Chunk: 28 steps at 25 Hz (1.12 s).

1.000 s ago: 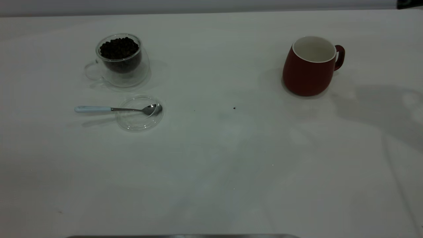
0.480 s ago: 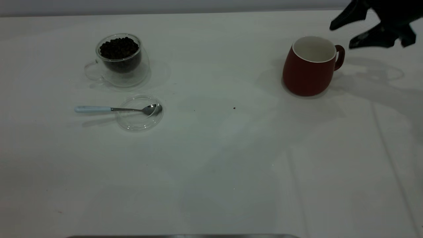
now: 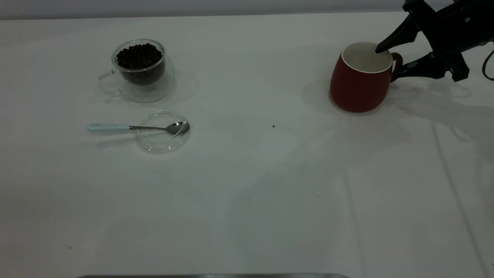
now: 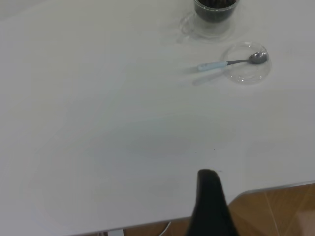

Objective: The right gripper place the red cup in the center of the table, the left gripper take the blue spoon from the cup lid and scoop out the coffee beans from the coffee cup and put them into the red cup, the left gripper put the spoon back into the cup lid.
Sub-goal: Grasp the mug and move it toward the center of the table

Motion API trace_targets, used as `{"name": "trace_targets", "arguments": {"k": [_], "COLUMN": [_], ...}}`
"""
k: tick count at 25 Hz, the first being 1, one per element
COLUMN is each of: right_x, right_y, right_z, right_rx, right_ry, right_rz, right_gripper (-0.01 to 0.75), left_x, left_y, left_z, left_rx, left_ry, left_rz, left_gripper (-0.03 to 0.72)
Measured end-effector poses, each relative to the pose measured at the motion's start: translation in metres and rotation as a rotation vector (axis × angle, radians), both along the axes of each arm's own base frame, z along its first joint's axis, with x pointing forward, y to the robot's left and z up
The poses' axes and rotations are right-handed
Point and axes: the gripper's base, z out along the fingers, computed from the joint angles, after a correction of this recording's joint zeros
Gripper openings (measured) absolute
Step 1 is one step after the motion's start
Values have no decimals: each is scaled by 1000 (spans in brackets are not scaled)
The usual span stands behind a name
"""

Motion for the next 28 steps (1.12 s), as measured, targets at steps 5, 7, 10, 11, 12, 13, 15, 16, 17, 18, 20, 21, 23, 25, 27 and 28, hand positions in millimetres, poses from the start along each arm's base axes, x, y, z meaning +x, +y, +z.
{"name": "trace_targets", "arguments": {"k": [5, 7, 10, 11, 12, 13, 15, 16, 17, 18, 20, 21, 23, 25, 27, 28], "right_x": [-1, -2, -4, -4, -5, -6, -7, -8, -9, -10, -13, -14, -17, -22, -26, -28], "right_y": [6, 12, 25, 31, 35, 40, 49, 54, 59, 66, 78, 85, 98, 112, 124, 130], "right_z": [-7, -11, -13, -13, -13, -13, -13, -13, -13, -13, -13, -13, -13, -13, -13, -13], "right_rx": [6, 1, -14, -18, -21, -24, -29, -30, -33, -36, -42, -44, -46, -48, -52, -53], "right_ry": [15, 22, 13, 10, 7, 4, -1, -3, -6, -9, -17, -20, -26, -30, -33, -33], "right_rz": [-1, 13, 59, 75, 88, 105, 130, 145, 160, 179, 216, 232, 268, 307, 336, 352], "right_gripper": [590, 590, 590, 590, 590, 590, 590, 590, 590, 590, 590, 590, 590, 590, 590, 590], "left_x": [0, 0, 0, 0, 0, 0, 0, 0, 0, 0, 0, 0, 0, 0, 0, 0], "left_y": [0, 0, 0, 0, 0, 0, 0, 0, 0, 0, 0, 0, 0, 0, 0, 0], "left_z": [0, 0, 0, 0, 0, 0, 0, 0, 0, 0, 0, 0, 0, 0, 0, 0], "left_rx": [0, 0, 0, 0, 0, 0, 0, 0, 1, 1, 1, 1, 1, 1, 1, 1], "left_ry": [0, 0, 0, 0, 0, 0, 0, 0, 0, 0, 0, 0, 0, 0, 0, 0], "left_rz": [0, 0, 0, 0, 0, 0, 0, 0, -1, -1, -1, -1, -1, -1, -1, -1], "left_gripper": [596, 596, 596, 596, 596, 596, 596, 596, 596, 596, 596, 596, 596, 596, 596, 596]}}
